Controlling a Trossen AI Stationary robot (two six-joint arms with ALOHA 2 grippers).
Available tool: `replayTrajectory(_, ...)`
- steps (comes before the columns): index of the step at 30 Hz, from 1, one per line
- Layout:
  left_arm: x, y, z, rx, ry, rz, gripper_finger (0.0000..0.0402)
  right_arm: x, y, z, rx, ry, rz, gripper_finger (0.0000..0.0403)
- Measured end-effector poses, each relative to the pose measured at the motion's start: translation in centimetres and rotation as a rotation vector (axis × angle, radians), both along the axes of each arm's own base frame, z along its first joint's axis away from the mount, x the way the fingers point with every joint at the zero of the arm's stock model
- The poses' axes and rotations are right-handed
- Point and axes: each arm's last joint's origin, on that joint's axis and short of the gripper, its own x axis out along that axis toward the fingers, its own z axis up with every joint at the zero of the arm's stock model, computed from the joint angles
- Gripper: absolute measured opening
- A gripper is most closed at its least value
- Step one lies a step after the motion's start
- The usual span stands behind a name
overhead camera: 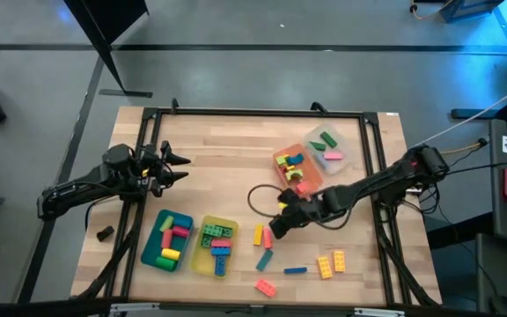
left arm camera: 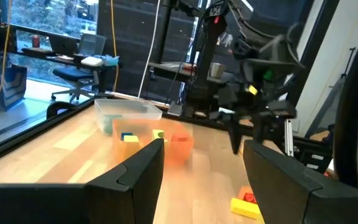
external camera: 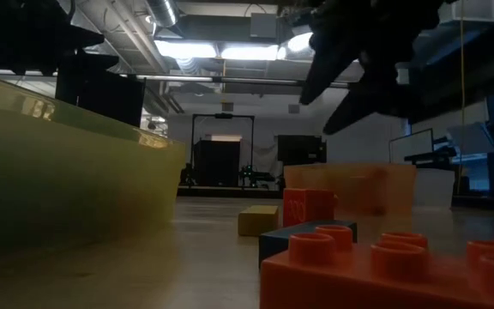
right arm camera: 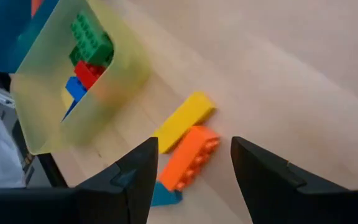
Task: Sort blocks by size
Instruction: Put the orange rectangle game piece into the yellow bin
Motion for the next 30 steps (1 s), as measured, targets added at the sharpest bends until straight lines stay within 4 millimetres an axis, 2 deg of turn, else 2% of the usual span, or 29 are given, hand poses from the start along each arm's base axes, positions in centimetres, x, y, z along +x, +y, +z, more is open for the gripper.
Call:
replayTrajectory(9, 0.0, 0.0, 0.0, -0.002, 0.001, -0.001, 0.0205, 0.9, 1.6, -3.2, 0.023, 0.06, -0.021, 0.0202)
replayTrajectory(18, 0.0, 0.0, 0.0, -0.004, 0.0, 0.0, 0.0205, 1.5, 2.2, -4.1, 0.062, 0.045, -0.022, 0.0202)
replayTrajectory(26, 0.0, 0.0, 0.0, -0.004, 0.0, -0.001, 0.0205, 2.5, 2.7, -6.7, 0.078, 0.074, -0.045, 0.0202)
replayTrajectory(30, 0.0, 0.0, 0.0, -0.004, 0.0, -0.001, 0.0205, 3.3, 3.0, -7.2, 0.069, 0.094, -0.043, 0.0202)
